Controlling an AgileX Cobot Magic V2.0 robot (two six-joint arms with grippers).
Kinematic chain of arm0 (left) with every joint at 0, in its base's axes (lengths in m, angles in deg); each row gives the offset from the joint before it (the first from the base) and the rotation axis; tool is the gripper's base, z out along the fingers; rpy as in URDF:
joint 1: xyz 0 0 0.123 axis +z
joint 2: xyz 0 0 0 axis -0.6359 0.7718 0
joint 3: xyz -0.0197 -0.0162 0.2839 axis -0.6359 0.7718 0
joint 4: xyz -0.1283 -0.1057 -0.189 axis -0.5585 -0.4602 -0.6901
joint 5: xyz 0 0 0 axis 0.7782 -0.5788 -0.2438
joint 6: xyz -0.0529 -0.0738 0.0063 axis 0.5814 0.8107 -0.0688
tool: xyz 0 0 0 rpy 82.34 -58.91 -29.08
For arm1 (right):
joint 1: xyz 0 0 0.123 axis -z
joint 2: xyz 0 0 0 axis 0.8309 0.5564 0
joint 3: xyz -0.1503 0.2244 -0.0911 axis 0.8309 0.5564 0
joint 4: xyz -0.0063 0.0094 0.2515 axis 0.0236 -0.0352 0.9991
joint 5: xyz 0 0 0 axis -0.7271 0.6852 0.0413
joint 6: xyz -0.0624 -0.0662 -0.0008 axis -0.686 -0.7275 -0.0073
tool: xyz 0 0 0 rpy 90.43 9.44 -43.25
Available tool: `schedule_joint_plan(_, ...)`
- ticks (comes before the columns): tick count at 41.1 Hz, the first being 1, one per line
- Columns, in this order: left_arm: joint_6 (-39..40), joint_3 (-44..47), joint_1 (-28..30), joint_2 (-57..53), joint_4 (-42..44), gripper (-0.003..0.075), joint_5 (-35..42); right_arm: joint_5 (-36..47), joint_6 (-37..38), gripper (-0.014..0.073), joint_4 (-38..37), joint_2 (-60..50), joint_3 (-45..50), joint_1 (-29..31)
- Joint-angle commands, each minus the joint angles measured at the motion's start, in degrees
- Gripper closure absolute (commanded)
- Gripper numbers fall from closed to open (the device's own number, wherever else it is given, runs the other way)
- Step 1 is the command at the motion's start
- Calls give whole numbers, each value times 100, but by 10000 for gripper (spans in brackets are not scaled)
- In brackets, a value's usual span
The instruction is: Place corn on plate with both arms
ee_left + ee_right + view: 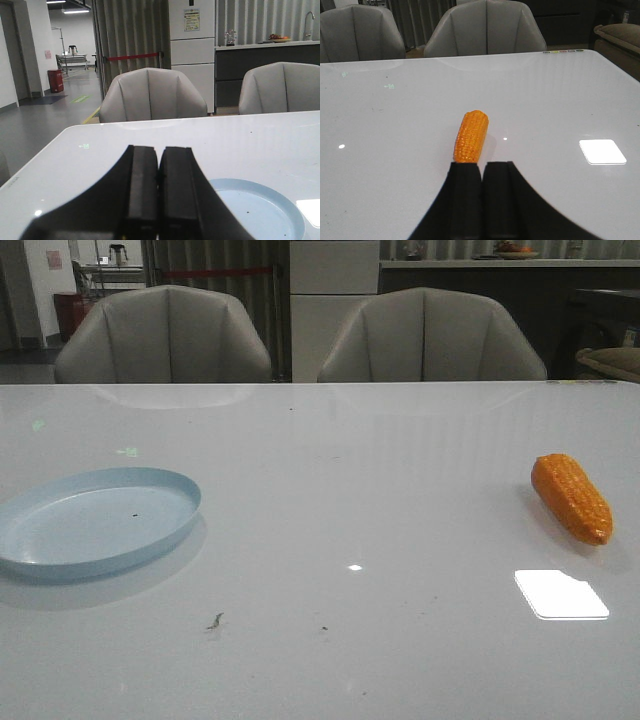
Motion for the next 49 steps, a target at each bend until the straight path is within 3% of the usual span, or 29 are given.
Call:
schedule_joint_plan(1,15,208,-45,-119,-38,627,507,522,-48,557,18,-109,-137,6)
schedule_joint_plan(16,15,208,-45,-119,-38,627,563,522,-48,557,18,-109,-137,6)
schedule_joint_plan(24,25,-141,-45,-119,-62,627,1773,522,-48,557,18,-109,-137,6)
schedule_joint_plan(34,25,-1534,-45,96,-62,627,1144,593,-48,557,18,-109,-137,6)
schedule_joint_plan(49,25,-2920,-45,1377,28,627,1145,2235,-48,557,18,-109,-165,6)
